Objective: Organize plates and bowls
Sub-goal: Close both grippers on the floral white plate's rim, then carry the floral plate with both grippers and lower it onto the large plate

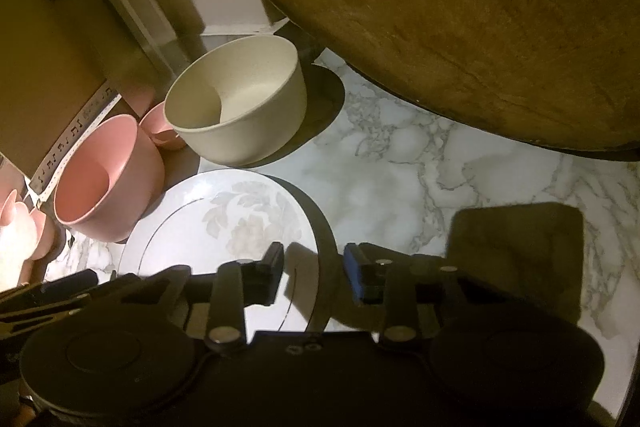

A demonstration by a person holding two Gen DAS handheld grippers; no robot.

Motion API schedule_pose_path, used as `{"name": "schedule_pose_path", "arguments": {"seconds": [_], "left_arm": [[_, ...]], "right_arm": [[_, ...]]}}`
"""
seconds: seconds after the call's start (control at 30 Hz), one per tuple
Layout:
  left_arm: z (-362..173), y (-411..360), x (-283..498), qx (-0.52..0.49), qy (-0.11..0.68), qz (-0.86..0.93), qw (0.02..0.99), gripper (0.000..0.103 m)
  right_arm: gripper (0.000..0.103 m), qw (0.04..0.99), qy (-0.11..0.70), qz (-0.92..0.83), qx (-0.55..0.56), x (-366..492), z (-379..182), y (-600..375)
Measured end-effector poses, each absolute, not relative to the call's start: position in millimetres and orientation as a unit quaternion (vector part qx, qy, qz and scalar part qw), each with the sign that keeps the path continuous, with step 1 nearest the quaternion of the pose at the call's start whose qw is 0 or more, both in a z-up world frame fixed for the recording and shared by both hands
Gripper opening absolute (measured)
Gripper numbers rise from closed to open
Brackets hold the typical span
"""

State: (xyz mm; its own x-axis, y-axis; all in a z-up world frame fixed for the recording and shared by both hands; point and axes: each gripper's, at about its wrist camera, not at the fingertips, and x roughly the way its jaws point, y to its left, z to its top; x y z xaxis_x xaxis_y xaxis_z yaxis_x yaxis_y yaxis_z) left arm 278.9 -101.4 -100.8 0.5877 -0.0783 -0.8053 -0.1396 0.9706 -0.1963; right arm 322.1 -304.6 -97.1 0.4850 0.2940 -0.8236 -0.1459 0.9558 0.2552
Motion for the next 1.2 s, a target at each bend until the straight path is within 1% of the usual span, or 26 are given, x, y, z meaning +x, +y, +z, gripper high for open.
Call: {"name": "schedule_pose_path", "arguments": {"seconds": [0.03, 0.07, 0.13, 0.17, 0.2, 0.27, 0.33, 0.47, 0.8, 1.2], "left_arm": [[-102.4, -100.5, 278.7, -0.126, 0.456, 0.014, 0.881, 0.041], [-103.7, -99.6, 278.8, -0.131, 0.458, 0.011, 0.879, 0.038], [-105.2, -98.1, 278.1, -0.137, 0.457, 0.010, 0.879, 0.037], [-105.4, -97.9, 278.0, -0.139, 0.456, 0.009, 0.879, 0.033], [-105.8, -97.7, 278.3, -0.141, 0.456, 0.004, 0.879, 0.032], [-106.2, -96.3, 277.7, -0.150, 0.456, -0.003, 0.877, 0.028], [-106.0, -95.4, 276.2, -0.157, 0.453, -0.011, 0.878, 0.022], [-107.4, -90.3, 275.2, -0.165, 0.453, -0.012, 0.876, 0.015], [-108.9, -75.3, 270.3, -0.171, 0.463, -0.036, 0.869, 0.015], [-104.9, -46.7, 227.1, -0.185, 0.479, -0.065, 0.856, 0.015]], "right_arm": [[0.029, 0.858, 0.492, 0.129, 0.076, 323.1, -97.7, -305.1], [0.027, 0.857, 0.493, 0.130, 0.076, 324.1, -98.4, -305.4], [0.023, 0.855, 0.494, 0.135, 0.080, 325.5, -99.8, -305.7], [0.021, 0.853, 0.495, 0.139, 0.085, 326.1, -100.1, -306.4], [0.019, 0.852, 0.496, 0.142, 0.089, 325.9, -100.5, -306.6], [0.012, 0.849, 0.498, 0.149, 0.097, 325.8, -101.1, -307.0], [0.012, 0.848, 0.498, 0.151, 0.102, 325.1, -101.4, -306.6], [0.011, 0.845, 0.500, 0.152, 0.111, 324.5, -100.8, -308.3], [0.010, 0.838, 0.507, 0.167, 0.117, 310.7, -96.2, -309.1], [0.008, 0.818, 0.527, 0.200, 0.117, 280.6, -87.6, -300.6]]}}
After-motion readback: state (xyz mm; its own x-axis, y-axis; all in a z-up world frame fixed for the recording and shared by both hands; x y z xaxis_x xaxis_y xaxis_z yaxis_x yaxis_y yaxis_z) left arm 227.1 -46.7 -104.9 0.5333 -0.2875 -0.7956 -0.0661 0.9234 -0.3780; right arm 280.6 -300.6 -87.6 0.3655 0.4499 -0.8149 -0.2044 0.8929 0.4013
